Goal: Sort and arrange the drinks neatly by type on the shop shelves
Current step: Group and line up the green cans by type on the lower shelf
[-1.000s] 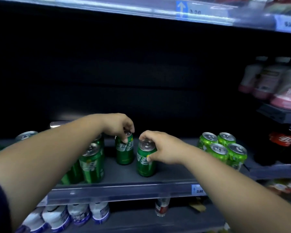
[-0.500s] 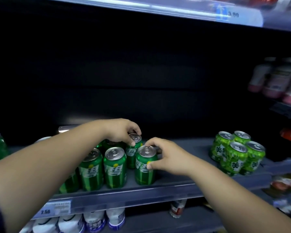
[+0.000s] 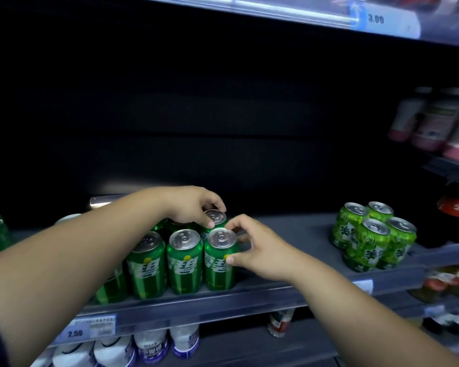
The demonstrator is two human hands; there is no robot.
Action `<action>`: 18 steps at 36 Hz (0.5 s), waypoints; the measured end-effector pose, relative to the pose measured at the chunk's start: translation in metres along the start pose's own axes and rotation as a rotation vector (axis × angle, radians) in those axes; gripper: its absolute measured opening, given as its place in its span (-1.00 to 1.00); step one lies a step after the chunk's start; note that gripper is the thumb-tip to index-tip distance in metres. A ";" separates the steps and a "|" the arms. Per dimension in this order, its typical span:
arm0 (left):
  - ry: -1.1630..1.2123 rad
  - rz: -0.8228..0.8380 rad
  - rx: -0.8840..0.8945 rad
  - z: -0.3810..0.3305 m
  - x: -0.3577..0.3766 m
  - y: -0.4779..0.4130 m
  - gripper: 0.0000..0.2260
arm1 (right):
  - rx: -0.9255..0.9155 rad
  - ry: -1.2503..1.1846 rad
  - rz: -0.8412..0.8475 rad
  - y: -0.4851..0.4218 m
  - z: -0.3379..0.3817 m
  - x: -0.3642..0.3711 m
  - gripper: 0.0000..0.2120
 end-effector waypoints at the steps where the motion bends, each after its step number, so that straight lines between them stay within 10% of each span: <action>1: -0.009 0.001 -0.002 -0.001 0.000 0.001 -0.60 | -0.002 0.004 -0.001 0.001 0.001 0.001 -0.57; 18: -0.095 -0.009 -0.044 -0.011 -0.003 0.004 -0.63 | 0.029 -0.042 -0.032 0.006 0.004 0.001 -0.57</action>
Point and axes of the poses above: each hand's wrist, its own y-axis away from the middle knuckle, its own x-axis out of the palm, z = x × y, the point moved 9 cm from there along -y, towards the middle knuckle, and after that the axes turned 6 degrees about x, right-handed, at the moved point
